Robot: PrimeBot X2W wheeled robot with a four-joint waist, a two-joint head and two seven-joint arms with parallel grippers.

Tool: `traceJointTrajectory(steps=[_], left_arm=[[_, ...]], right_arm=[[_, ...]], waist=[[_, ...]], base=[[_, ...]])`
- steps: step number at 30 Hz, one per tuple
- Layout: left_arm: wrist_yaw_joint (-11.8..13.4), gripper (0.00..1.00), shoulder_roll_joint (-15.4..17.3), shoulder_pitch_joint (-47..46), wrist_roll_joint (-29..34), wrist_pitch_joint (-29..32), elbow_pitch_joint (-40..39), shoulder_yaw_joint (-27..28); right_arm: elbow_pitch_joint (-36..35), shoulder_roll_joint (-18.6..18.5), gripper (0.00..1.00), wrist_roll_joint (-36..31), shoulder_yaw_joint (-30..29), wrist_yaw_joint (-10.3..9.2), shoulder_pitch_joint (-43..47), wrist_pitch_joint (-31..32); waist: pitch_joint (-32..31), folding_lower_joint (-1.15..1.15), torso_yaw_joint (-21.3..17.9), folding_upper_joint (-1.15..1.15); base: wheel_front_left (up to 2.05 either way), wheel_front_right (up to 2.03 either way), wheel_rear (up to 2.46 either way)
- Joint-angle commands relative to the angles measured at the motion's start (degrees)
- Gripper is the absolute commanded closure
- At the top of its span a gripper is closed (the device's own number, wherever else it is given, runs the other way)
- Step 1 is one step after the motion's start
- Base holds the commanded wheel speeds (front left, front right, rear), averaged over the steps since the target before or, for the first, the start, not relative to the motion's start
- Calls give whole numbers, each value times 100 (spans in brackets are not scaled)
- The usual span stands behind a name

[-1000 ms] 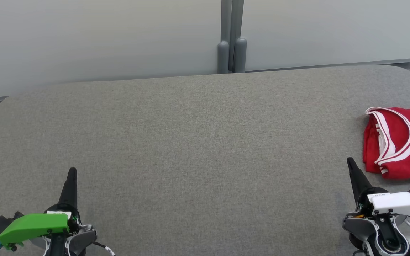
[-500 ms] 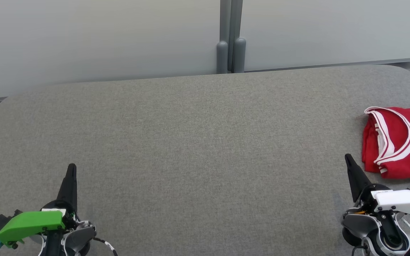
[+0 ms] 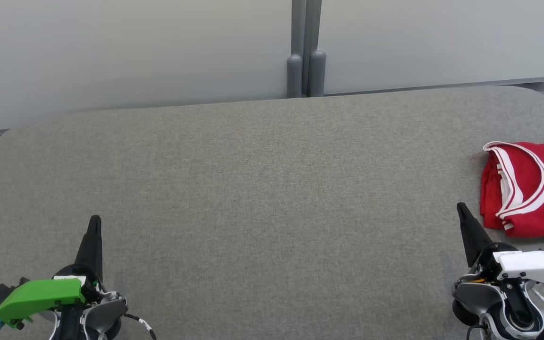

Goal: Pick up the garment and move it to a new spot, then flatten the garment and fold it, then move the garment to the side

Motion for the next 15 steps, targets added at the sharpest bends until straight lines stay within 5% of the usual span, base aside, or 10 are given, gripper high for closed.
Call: traceJointTrajectory(steps=[1,15], left_arm=[[-18,100,-3,-68,-8,2,-22,16],[-18,100,-3,-67,-7,1,-23,15]], right_arm=[[-20,-29,100,32,2,4,-61,17],[-21,-29,100,32,2,4,-61,17]], waist=[[0,0,0,66],[0,0,0,66]], base=[[0,0,0],[0,0,0]])
